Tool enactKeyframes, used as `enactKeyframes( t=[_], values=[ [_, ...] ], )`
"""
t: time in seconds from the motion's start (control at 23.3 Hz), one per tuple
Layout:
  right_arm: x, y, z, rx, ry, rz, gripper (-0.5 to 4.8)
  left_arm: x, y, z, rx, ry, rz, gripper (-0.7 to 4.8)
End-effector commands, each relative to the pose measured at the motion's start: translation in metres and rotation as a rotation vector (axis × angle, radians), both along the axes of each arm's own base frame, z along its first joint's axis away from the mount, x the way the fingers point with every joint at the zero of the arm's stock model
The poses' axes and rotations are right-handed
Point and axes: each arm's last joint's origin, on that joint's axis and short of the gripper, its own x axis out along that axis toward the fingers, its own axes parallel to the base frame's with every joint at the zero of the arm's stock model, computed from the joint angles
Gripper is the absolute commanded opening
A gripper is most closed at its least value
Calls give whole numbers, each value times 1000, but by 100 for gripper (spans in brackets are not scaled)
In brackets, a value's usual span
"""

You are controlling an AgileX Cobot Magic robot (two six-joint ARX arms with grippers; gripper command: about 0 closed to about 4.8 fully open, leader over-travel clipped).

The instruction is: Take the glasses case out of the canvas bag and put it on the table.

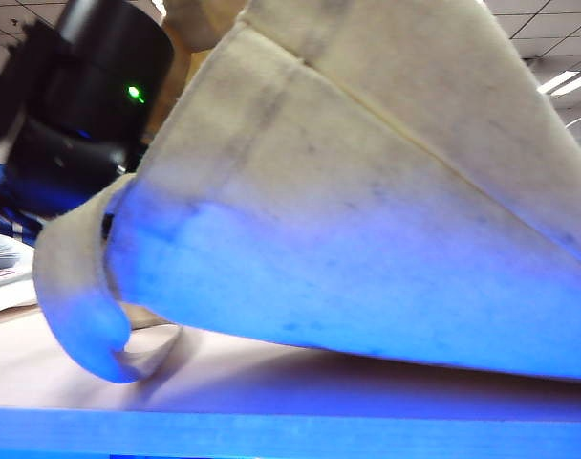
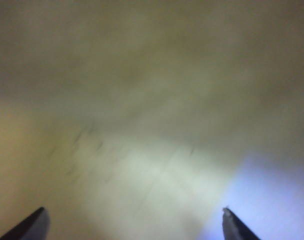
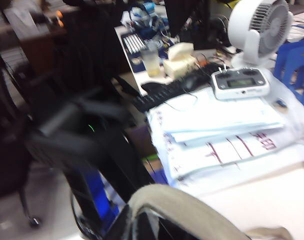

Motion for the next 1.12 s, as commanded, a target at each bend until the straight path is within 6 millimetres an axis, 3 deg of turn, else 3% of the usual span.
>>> enactKeyframes(
  t=[0.04, 0.17, 0.21, 0.3, 0.47, 0.64, 0.82, 1.12],
  values=[
    [-2, -1, 8, 83, 64, 49, -3, 3, -15, 17, -112, -48, -26, 479],
    [-5, 16, 2, 50, 76, 85, -3, 6, -50, 43, -136, -119, -120, 479],
    [-4, 22, 0, 39, 83, 91, -3, 7, -68, 44, -106, -96, -152, 479],
    [-3, 26, 2, 46, 84, 95, -3, 5, -84, 29, -10, -18, -169, 479],
    [-3, 23, 8, 47, 80, 81, -3, 4, -89, 21, 101, -27, -80, 479],
    [-3, 22, 4, 2, 95, 79, -3, 13, -101, 37, 270, -77, -112, 479],
    [-3, 24, 3, -1, 96, 78, -3, 20, -115, 53, 227, -83, -103, 479],
    [-2, 27, 4, 13, 114, 76, -3, 20, -158, 9, 422, 40, -172, 479]
  ],
)
